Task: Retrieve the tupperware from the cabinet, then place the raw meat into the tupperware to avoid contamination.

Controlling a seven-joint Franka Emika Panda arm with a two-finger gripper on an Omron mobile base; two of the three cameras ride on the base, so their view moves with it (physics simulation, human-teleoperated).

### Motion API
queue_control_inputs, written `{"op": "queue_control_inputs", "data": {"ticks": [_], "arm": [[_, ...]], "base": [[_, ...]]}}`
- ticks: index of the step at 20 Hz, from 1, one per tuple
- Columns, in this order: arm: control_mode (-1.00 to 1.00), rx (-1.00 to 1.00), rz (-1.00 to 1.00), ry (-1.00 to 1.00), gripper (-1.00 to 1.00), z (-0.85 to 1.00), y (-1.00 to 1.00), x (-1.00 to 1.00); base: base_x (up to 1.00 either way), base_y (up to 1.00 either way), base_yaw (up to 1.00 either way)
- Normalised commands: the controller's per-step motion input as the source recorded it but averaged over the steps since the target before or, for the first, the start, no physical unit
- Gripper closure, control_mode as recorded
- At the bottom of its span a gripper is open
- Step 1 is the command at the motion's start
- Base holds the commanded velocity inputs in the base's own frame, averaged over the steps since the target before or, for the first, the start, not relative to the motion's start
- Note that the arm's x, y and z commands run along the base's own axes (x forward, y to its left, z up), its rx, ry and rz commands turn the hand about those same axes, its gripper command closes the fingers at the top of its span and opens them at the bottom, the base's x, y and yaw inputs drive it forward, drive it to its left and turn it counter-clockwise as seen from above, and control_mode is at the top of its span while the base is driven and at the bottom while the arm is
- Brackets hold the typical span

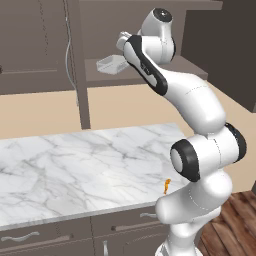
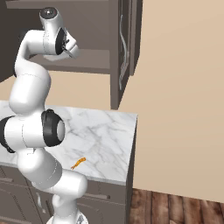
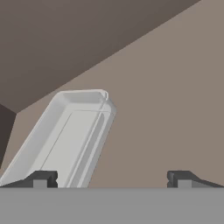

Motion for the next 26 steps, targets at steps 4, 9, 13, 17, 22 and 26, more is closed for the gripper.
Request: {"op": "queue_control_inputs", "data": {"ticks": [4,9,13,17,22,26], "arm": [[-1.0,0.0,0.0,0.0,-1.0,0.0,0.0,0.38],[-1.0,0.0,0.0,0.0,-1.0,0.0,0.0,0.29],[-1.0,0.0,0.0,0.0,-1.0,0.0,0.0,0.17],[-1.0,0.0,0.0,0.0,-1.0,0.0,0.0,0.0],[-1.0,0.0,0.0,0.0,-1.0,0.0,0.0,0.0],[-1.0,0.0,0.0,0.0,-1.0,0.0,0.0,0.0]], "base": [[0.0,0.0,0.0],[0.0,0.0,0.0],[0.0,0.0,0.0],[0.0,0.0,0.0],[0.0,0.0,0.0],[0.0,0.0,0.0]]}}
